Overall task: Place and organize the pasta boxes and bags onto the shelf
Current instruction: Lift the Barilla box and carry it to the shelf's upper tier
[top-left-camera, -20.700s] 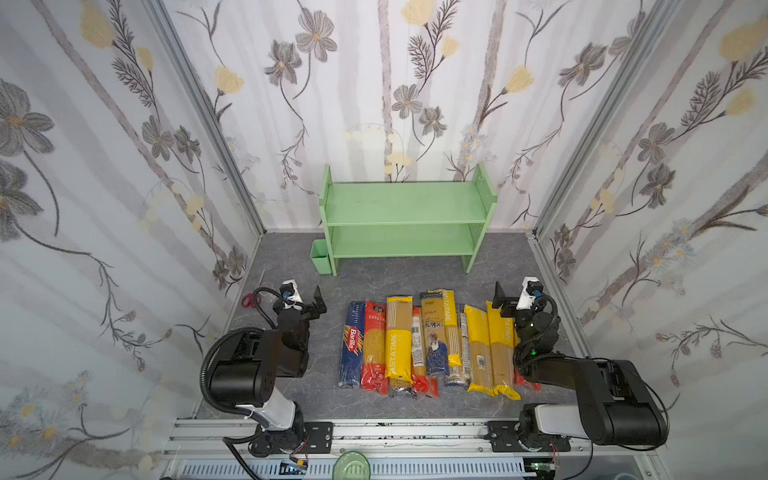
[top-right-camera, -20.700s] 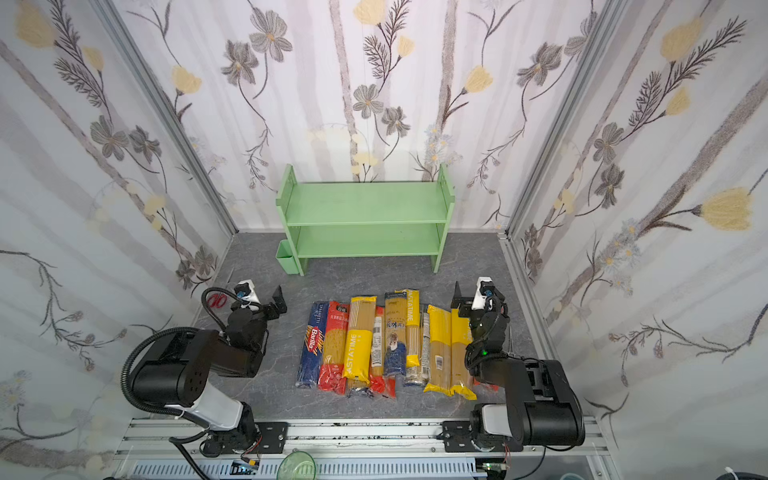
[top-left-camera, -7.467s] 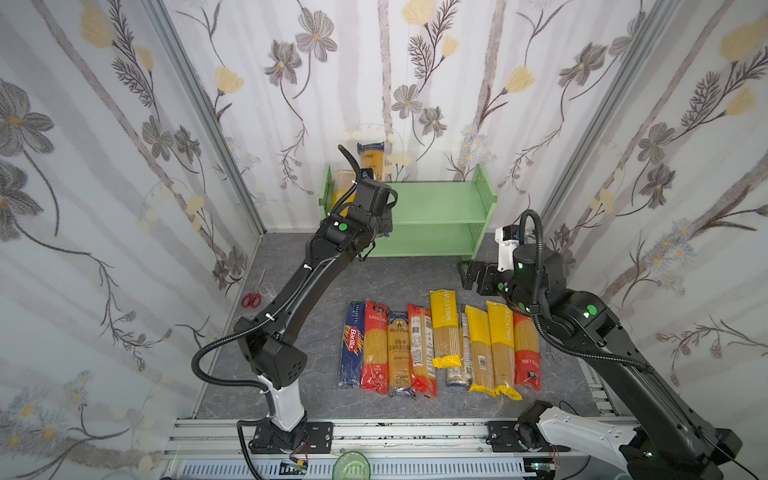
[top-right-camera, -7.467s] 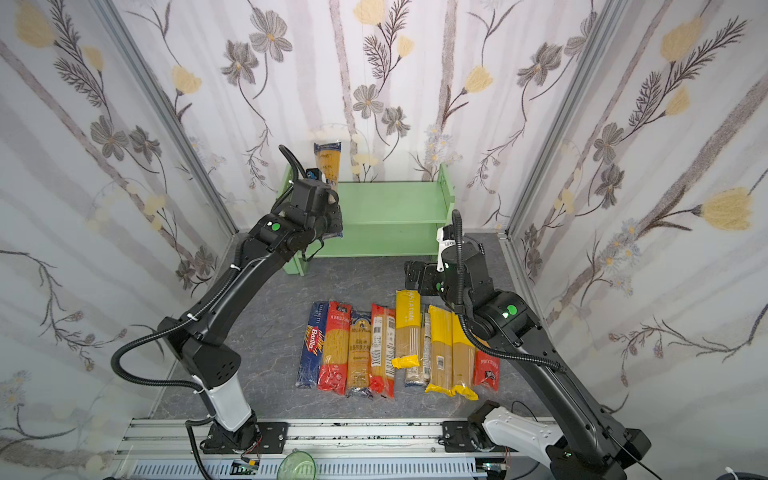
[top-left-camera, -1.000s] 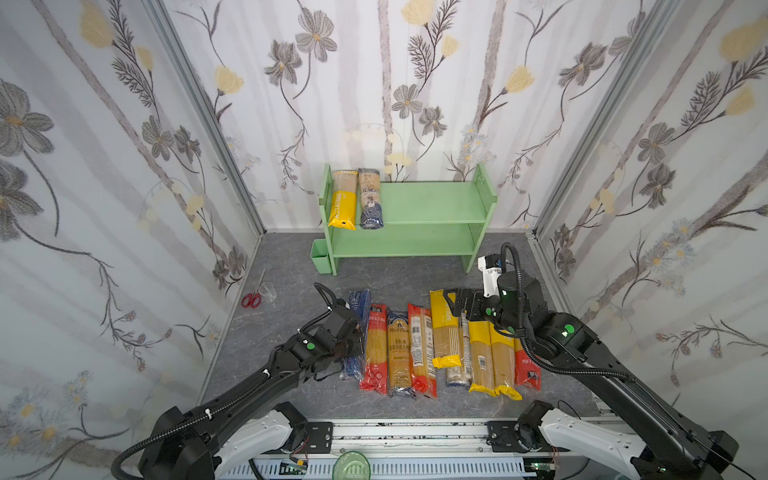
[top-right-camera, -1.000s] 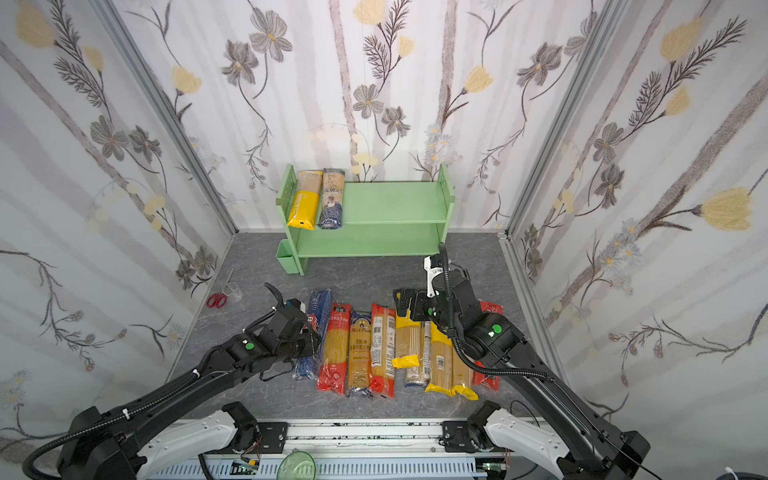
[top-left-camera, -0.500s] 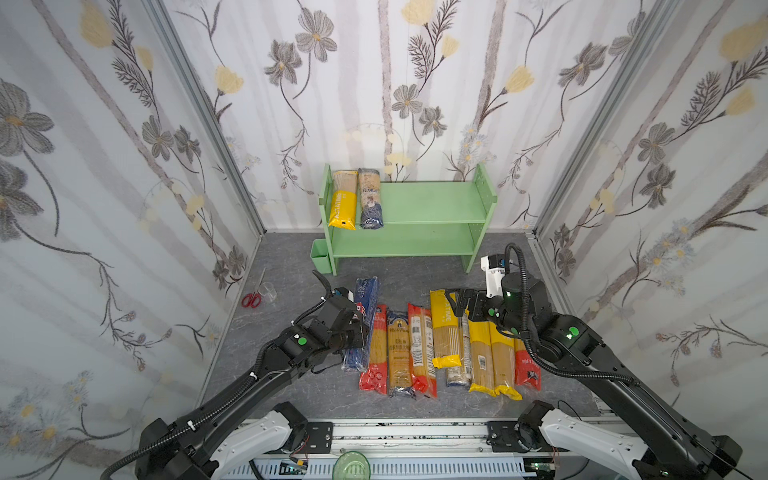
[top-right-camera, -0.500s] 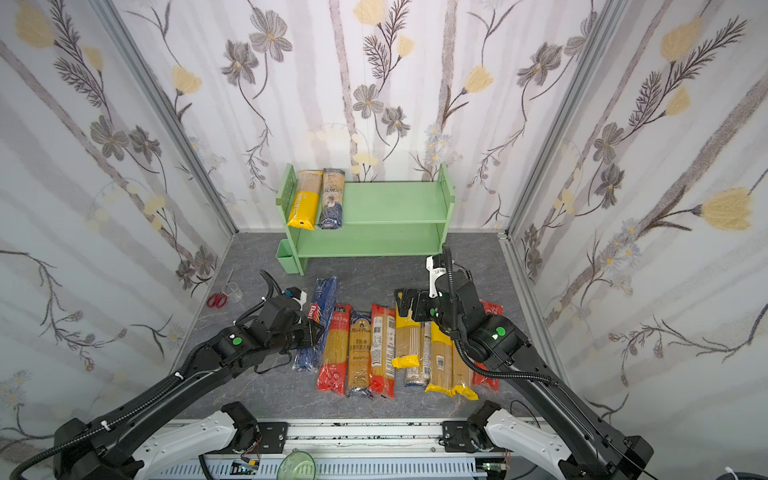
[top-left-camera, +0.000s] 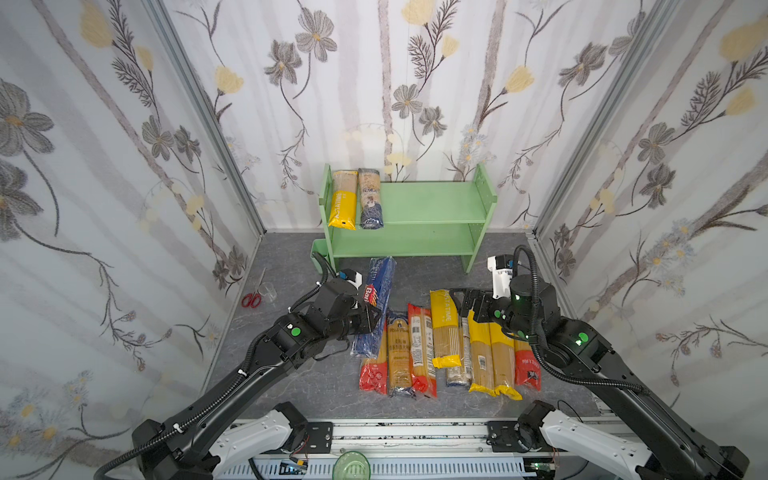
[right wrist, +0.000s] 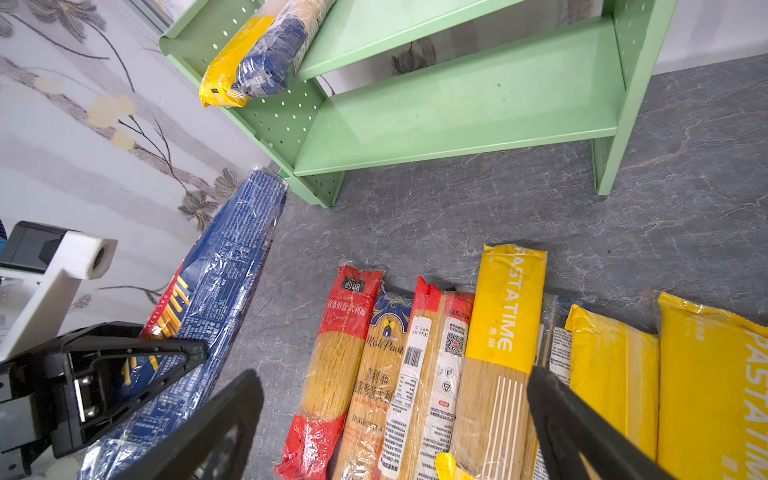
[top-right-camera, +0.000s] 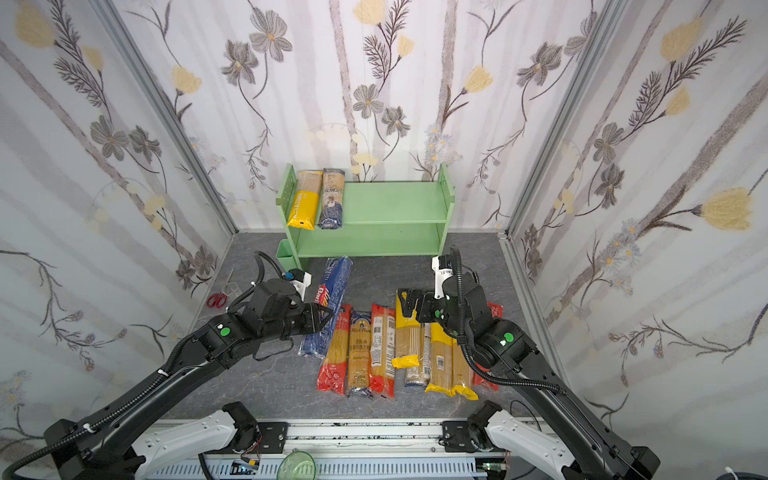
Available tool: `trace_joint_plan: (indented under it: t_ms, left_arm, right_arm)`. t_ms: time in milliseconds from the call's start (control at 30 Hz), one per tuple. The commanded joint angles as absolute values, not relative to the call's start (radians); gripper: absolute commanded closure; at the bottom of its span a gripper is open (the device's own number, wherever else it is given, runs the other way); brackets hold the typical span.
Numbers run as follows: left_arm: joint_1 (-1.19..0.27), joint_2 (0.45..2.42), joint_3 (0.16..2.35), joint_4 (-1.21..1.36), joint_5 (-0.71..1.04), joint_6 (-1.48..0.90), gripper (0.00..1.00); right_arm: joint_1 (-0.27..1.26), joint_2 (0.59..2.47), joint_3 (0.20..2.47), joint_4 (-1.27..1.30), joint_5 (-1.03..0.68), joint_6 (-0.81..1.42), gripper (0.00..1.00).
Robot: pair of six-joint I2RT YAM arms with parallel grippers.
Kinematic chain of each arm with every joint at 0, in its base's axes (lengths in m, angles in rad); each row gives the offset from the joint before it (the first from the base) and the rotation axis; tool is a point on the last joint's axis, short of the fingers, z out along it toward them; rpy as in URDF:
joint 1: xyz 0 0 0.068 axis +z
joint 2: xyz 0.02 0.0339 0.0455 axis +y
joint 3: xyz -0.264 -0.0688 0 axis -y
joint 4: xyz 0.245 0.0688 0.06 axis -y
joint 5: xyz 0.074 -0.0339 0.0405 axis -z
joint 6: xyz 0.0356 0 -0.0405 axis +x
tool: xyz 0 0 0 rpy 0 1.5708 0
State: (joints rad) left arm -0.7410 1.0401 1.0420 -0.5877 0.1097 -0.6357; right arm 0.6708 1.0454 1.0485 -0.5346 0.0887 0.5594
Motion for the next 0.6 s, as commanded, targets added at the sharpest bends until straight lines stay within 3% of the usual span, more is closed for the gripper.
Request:
trace_joint_plan:
  t_ms: [0, 267, 567]
  left_arm:
    - [-0.764, 1.079, 1.123, -0.498, 0.124, -0.625, 0.9]
    - [-0.801, 1.283, 1.465, -0.501, 0.109, -0.543, 0.9]
    - [-0.785, 1.681, 1.99, -0.522, -0.188, -0.382, 0.87]
  right_arm:
    - [0.666, 1.028, 1.045, -0.515, 0.097, 0.554, 0.0]
    - [0.651, 0.991, 1.042, -0.52, 0.097, 0.541, 0.0]
    - [0.625, 0.979, 1.076, -0.543, 0.124, 0.509, 0.0]
